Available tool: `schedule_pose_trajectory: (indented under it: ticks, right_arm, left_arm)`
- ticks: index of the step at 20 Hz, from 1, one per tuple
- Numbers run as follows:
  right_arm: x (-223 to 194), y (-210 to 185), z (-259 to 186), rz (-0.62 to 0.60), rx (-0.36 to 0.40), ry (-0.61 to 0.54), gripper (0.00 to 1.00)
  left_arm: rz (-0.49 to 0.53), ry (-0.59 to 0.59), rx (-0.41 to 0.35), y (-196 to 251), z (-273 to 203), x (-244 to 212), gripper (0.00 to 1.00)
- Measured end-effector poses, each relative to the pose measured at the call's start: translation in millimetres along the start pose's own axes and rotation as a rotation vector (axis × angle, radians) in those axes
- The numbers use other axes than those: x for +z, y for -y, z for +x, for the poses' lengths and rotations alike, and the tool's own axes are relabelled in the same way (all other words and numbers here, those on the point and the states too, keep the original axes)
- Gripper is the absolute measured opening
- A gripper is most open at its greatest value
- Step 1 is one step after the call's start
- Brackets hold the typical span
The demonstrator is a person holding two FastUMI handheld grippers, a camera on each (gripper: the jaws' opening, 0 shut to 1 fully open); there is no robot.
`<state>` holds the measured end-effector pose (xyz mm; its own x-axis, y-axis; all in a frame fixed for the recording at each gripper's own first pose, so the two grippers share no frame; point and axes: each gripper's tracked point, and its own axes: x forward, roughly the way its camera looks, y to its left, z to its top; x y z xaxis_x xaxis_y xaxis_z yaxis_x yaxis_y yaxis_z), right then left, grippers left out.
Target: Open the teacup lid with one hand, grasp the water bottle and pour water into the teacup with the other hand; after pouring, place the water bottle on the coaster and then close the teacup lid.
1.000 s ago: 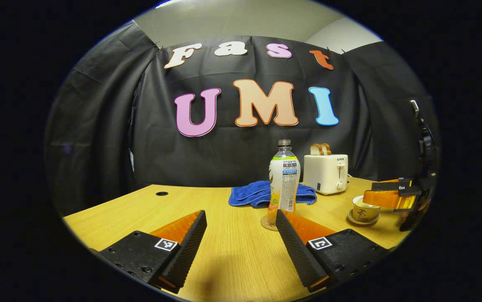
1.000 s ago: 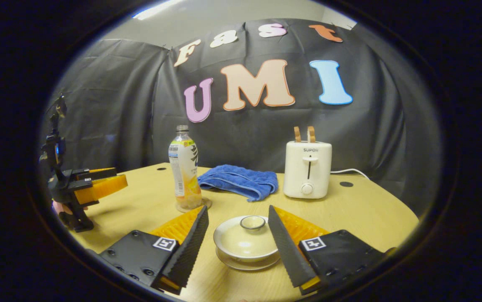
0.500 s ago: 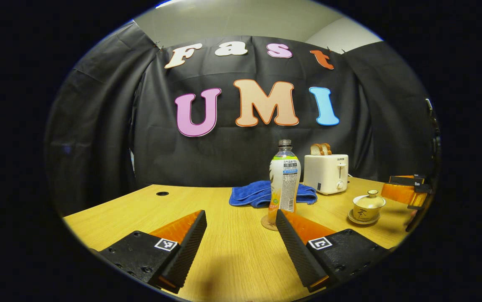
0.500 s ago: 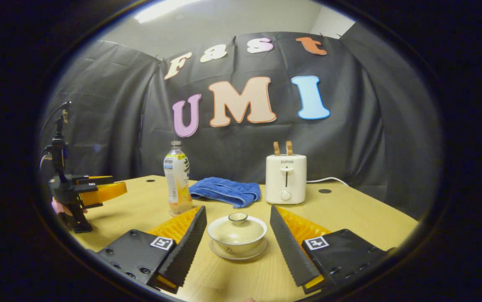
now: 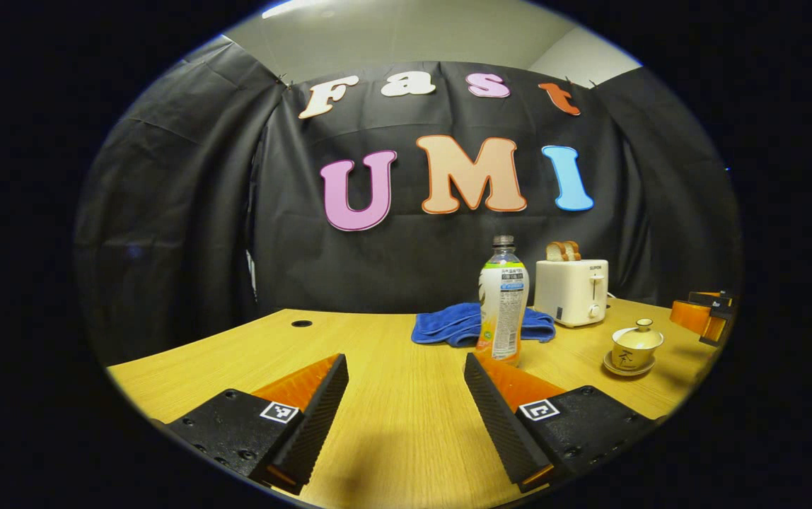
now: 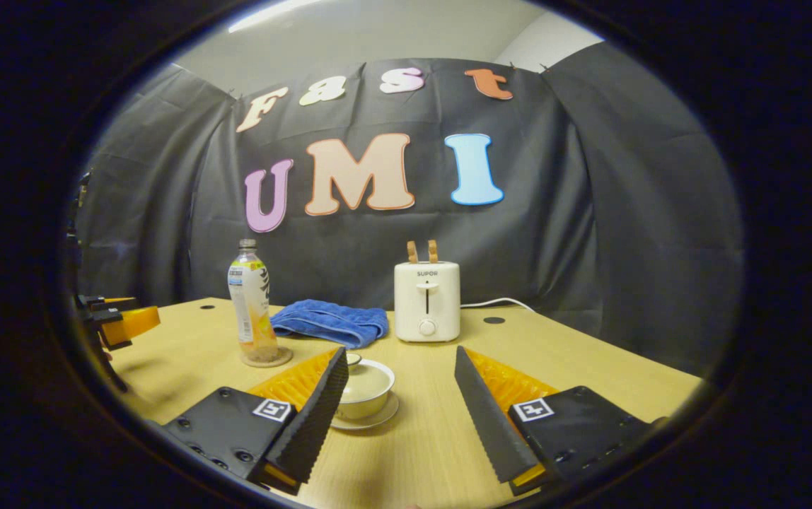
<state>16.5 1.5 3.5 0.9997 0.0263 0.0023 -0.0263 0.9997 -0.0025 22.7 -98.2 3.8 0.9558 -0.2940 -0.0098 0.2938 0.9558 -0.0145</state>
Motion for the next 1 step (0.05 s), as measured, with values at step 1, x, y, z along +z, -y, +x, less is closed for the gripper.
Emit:
schedule_pose_trajectory:
  ticks: [1]
  right_arm:
    - [-0.5, -0.2, -0.1, 0.0, 0.0, 0.0, 0.94]
  left_arm:
    - [0.0, 0.0, 0.004, 0.2, -0.2, 0.5, 0.96]
